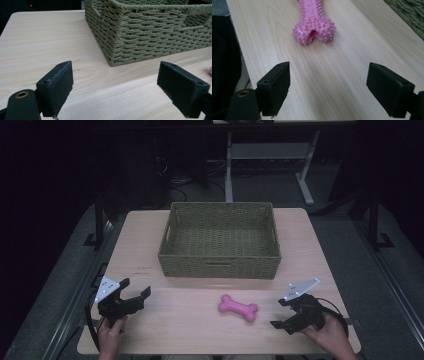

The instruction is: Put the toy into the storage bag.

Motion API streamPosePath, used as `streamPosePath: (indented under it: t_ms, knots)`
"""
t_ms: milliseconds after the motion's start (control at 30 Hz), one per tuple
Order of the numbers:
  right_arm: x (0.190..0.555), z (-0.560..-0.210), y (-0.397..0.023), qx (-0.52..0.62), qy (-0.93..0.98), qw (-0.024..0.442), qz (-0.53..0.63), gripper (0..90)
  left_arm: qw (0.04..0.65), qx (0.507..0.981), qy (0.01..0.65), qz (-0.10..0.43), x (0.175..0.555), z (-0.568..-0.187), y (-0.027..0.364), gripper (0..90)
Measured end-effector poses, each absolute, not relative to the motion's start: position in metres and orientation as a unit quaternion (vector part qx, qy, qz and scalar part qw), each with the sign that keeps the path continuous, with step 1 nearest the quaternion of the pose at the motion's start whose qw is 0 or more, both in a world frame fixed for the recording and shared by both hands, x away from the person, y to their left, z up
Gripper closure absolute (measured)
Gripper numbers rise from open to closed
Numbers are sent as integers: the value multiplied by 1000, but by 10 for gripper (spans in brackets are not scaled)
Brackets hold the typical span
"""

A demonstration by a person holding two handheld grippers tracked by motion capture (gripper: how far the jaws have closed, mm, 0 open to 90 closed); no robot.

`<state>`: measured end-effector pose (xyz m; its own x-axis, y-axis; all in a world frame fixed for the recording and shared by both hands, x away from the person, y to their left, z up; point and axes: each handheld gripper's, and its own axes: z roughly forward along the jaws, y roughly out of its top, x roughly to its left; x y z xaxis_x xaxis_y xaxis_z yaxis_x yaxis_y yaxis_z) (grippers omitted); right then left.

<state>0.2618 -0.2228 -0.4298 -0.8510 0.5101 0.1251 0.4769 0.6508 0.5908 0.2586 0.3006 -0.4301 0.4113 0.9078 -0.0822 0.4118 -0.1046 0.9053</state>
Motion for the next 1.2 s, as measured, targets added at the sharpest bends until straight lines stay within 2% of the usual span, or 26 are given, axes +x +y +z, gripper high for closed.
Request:
streamPosePath:
  t_ms: [1200]
  knots:
    - [288, -414, -172, 212, 936, 3, 282, 197, 472, 696, 475, 261, 259, -430, 302, 130]
